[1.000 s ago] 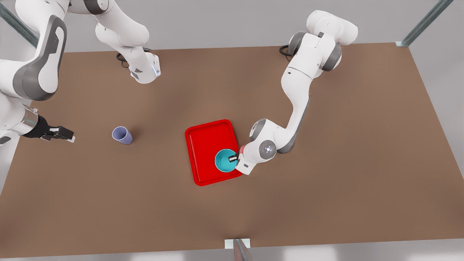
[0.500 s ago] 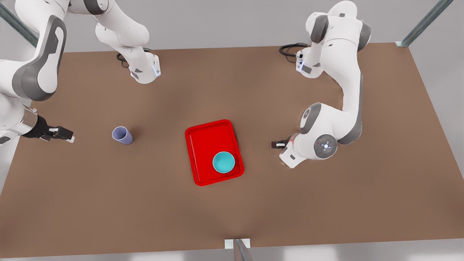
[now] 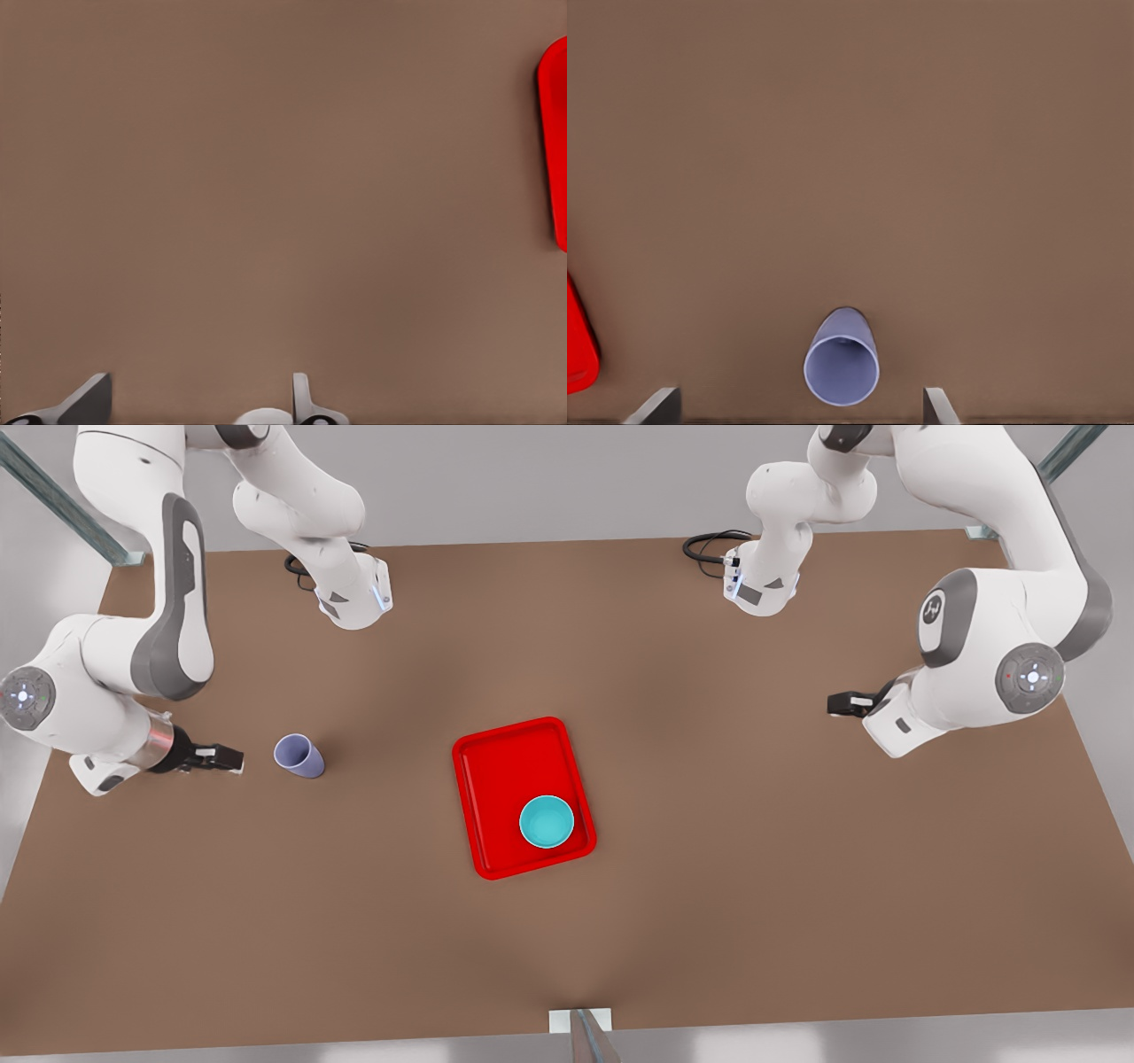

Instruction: Place the bowl on the tray with the left arm and the cup on the tray with the right arm

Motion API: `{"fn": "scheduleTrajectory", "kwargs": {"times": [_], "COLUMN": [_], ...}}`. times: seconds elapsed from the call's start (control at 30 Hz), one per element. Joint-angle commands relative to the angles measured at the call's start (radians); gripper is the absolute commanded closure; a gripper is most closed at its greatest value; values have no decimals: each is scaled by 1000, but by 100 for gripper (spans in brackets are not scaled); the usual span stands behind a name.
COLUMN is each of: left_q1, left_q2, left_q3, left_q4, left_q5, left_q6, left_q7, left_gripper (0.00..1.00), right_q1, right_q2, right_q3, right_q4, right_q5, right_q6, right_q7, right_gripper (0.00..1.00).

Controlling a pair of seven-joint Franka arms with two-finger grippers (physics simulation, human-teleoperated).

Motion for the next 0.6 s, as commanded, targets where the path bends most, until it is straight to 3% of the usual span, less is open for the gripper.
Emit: {"fn": "scheduleTrajectory", "kwargs": {"times": [0.0,0.13,0.57], "left_q1": [-2,-2,-2], "left_q2": [2,20,15], "left_q3": [-1,1,1], "left_q4": [0,-2,-22], "left_q5": [11,14,14], "left_q6": [2,9,12], "left_q7": [0,0,5], "left_gripper": [0,0,0], "right_q1": [17,36,-26], "right_q2": [-5,0,-13], "right_q3": [5,37,25], "right_q4": [-7,-53,-249], "right_q5": [1,4,-8], "right_q6": [2,5,143], "right_q7": [1,2,-76], "right_gripper": [0,0,0]}}
